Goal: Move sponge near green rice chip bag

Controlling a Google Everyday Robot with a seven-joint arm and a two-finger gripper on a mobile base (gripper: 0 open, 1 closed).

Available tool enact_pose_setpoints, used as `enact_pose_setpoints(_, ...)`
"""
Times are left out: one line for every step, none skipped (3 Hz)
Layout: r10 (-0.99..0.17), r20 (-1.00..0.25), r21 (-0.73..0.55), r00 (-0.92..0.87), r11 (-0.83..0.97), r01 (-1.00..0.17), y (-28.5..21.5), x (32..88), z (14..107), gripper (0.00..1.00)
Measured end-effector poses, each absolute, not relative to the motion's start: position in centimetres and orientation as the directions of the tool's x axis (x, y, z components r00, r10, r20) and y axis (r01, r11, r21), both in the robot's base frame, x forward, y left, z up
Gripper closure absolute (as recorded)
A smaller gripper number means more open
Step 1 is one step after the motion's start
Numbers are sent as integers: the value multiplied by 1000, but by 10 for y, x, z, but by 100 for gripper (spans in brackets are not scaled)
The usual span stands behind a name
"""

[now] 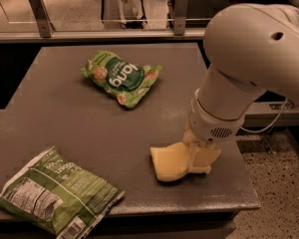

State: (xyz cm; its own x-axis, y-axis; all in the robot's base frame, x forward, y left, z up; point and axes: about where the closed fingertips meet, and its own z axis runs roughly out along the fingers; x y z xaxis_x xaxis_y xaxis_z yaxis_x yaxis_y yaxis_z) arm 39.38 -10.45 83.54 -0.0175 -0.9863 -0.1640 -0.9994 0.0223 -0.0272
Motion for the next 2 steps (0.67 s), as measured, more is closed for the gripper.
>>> enact_pose_setpoints(-990, -137, -50, -9, 16, -999, -106, 415, 840, 100)
enact_pose_setpoints(-996, -93, -84, -15, 23, -996, -111, 451, 860, 100)
